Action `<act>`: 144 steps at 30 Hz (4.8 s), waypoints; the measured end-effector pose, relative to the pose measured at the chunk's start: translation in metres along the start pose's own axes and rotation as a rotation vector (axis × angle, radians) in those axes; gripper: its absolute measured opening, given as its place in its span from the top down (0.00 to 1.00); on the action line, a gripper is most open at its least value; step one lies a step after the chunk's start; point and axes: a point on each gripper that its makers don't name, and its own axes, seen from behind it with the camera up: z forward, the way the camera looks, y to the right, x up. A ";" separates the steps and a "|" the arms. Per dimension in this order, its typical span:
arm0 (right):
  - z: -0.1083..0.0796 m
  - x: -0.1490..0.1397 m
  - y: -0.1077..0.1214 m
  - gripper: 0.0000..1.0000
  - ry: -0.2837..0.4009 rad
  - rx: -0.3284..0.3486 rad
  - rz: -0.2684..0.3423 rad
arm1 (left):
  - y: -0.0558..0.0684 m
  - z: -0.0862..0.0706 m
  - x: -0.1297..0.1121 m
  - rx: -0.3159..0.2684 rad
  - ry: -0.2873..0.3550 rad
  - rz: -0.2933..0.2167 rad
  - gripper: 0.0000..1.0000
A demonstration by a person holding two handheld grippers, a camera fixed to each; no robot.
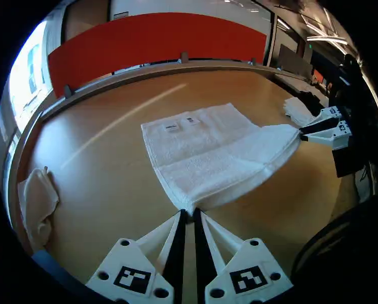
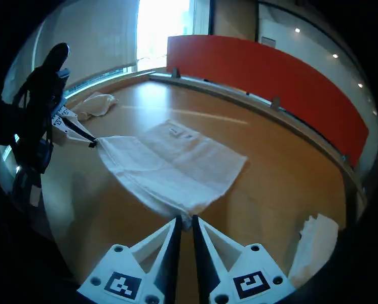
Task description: Fold towel
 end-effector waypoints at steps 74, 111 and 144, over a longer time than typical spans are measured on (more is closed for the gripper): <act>0.084 0.022 0.071 0.84 -0.090 -0.020 0.049 | -0.049 0.093 0.060 0.038 -0.096 -0.032 0.86; 0.076 0.015 0.083 0.16 -0.062 -0.101 0.059 | -0.075 0.086 0.061 0.129 -0.057 -0.058 0.04; 0.042 -0.026 0.032 0.16 -0.097 0.006 -0.040 | -0.064 0.018 -0.014 0.201 -0.051 -0.192 0.04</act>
